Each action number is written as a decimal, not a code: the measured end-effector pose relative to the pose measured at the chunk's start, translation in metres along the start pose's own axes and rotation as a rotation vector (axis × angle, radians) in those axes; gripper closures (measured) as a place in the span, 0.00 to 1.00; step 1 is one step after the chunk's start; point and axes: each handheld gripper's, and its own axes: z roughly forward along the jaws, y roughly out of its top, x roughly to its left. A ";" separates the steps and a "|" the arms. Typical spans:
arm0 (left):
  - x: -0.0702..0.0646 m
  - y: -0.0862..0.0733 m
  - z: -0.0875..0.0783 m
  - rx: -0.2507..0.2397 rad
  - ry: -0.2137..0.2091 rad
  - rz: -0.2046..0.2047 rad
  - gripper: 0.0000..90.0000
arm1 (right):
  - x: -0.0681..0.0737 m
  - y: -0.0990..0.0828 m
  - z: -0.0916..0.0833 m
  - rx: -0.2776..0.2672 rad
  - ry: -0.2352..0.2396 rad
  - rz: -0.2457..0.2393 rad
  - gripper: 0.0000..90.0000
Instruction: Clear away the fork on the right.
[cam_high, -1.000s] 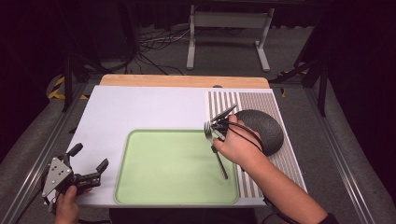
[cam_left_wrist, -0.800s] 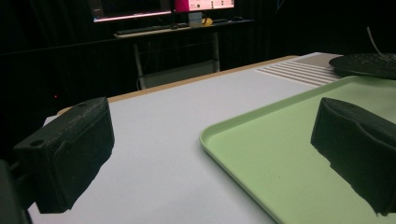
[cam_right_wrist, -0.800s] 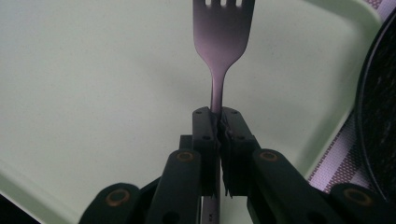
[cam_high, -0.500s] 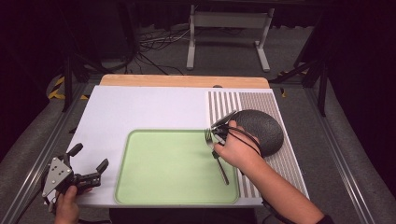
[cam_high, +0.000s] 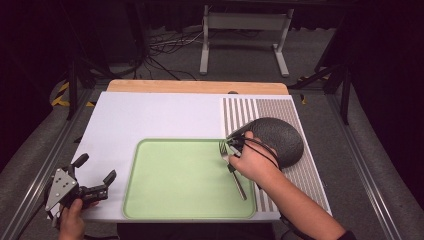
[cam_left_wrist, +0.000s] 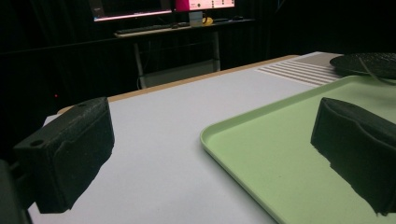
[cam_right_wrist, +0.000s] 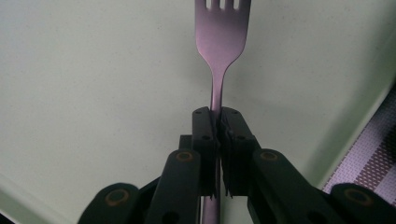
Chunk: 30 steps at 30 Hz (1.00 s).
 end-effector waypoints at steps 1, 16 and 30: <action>0.000 0.000 0.000 -0.001 0.000 0.001 0.00 | 0.000 0.000 0.002 0.003 -0.003 0.003 0.94; 0.000 0.000 0.000 0.000 0.000 0.000 0.00 | -0.002 0.000 0.010 0.020 -0.010 0.008 0.93; 0.000 0.000 0.000 0.000 0.000 0.000 0.00 | 0.000 0.002 -0.002 -0.085 -0.015 -0.150 0.84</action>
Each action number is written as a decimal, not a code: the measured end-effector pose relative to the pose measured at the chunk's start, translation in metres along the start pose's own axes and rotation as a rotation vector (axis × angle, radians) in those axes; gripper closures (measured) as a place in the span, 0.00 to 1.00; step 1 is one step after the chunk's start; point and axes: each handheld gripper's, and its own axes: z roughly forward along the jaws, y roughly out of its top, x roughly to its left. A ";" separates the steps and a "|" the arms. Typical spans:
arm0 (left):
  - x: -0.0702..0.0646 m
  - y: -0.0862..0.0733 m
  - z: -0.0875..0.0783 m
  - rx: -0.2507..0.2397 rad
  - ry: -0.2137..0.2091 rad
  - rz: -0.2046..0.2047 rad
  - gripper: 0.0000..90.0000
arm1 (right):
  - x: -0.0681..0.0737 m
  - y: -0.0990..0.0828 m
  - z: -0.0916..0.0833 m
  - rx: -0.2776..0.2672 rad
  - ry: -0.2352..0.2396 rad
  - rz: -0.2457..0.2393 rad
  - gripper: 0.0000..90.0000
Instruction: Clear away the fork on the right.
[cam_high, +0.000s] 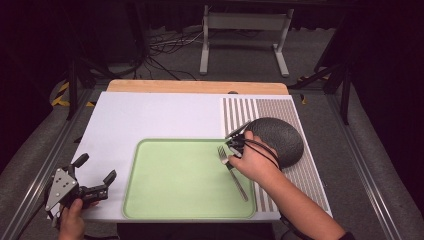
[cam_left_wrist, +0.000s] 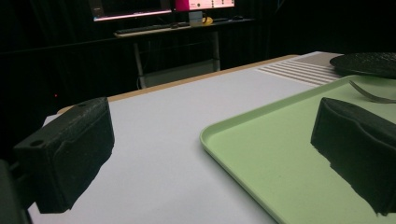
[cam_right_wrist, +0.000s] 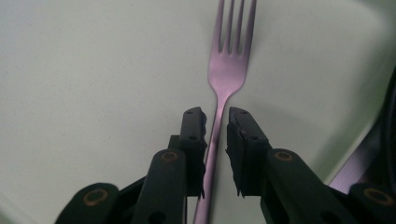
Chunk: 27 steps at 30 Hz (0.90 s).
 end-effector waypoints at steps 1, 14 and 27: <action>0.000 0.000 0.000 0.000 0.000 0.000 0.00 | 0.000 0.000 -0.001 -0.022 0.003 -0.033 0.83; 0.000 0.000 0.000 0.005 0.000 0.003 0.00 | 0.001 0.004 0.006 -0.295 0.092 -0.342 0.30; 0.000 0.000 0.000 0.001 0.000 0.003 0.00 | -0.001 0.003 0.015 -0.210 0.058 -0.489 0.99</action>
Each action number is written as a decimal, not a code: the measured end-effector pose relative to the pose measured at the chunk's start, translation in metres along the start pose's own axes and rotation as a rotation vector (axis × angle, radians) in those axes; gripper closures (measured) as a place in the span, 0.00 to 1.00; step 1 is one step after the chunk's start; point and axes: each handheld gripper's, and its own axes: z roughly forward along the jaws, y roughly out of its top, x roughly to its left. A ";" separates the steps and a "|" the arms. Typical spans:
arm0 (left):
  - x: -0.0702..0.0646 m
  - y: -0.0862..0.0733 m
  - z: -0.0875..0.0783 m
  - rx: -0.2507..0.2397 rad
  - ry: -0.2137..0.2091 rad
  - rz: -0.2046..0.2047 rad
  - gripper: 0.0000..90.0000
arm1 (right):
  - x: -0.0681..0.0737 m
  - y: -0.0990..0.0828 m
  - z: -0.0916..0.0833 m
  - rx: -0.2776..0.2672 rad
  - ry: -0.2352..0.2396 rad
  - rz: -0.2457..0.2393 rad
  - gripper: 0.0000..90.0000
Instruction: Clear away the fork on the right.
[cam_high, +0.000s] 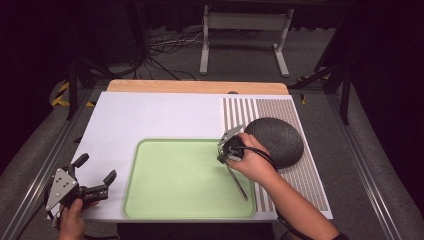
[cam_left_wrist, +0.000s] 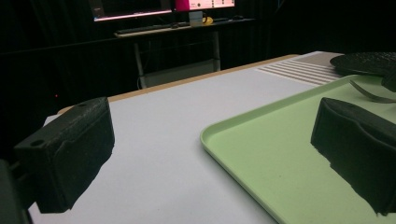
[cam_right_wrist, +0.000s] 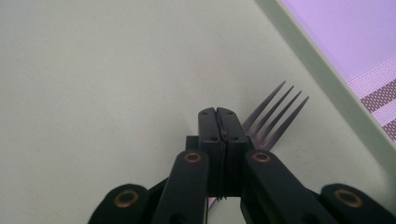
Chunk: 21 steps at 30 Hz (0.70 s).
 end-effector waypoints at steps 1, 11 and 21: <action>0.000 0.000 0.000 0.000 0.001 0.000 0.00 | 0.000 0.000 0.002 0.010 -0.006 0.001 0.99; 0.000 0.000 0.000 0.003 0.000 0.000 0.00 | -0.001 -0.006 0.012 0.067 -0.011 -0.008 0.99; 0.000 0.000 0.000 0.003 -0.001 0.002 0.00 | -0.001 -0.008 0.013 0.089 -0.004 0.003 0.99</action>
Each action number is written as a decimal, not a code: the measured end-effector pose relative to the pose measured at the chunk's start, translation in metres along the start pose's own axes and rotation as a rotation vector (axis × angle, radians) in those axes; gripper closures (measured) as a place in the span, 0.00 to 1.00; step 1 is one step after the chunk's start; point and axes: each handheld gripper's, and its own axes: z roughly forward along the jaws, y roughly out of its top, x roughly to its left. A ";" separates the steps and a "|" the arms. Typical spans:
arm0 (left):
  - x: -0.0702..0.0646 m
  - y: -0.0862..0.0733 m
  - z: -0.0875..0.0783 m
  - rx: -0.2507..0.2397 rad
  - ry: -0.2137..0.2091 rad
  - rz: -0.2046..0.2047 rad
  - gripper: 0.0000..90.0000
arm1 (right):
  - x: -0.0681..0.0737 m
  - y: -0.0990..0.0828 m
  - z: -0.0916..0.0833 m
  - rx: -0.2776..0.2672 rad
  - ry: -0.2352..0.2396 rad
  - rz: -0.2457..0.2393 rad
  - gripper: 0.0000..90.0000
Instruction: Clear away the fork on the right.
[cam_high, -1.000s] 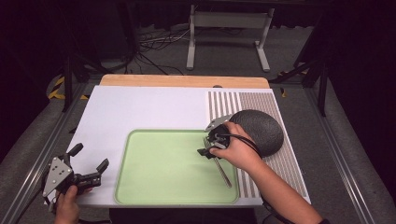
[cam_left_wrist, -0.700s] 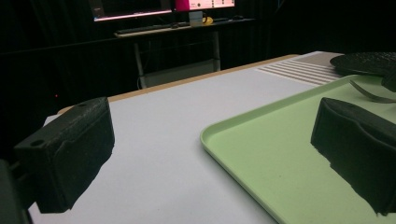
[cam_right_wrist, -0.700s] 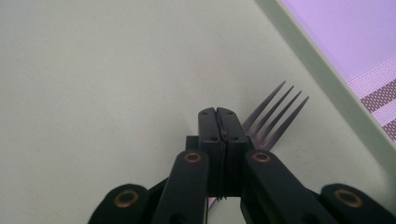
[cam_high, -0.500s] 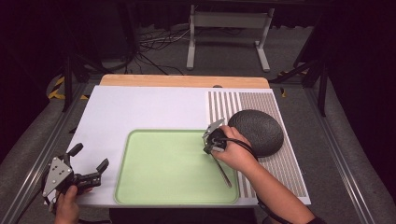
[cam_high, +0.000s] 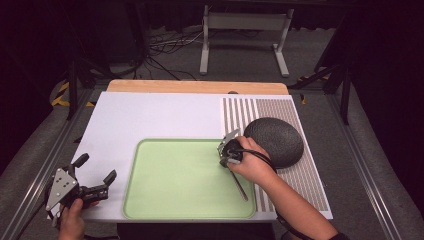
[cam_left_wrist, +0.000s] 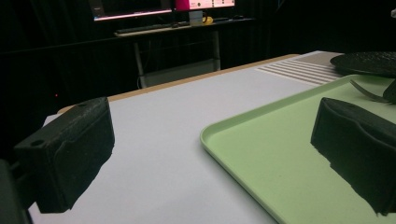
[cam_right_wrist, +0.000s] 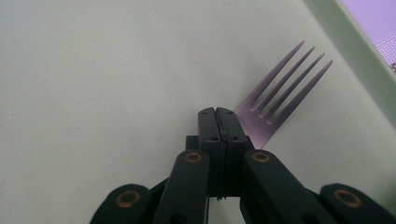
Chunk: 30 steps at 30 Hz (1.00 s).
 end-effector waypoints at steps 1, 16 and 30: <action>0.000 0.000 0.000 0.000 0.000 0.000 0.00 | 0.000 0.000 0.000 0.000 0.000 0.000 0.99; 0.000 0.000 0.000 0.001 0.000 -0.001 0.00 | -0.015 -0.010 -0.006 0.013 -0.047 0.048 0.99; 0.000 0.000 0.000 0.003 0.001 -0.002 0.00 | -0.022 -0.018 -0.011 0.028 -0.069 0.094 0.99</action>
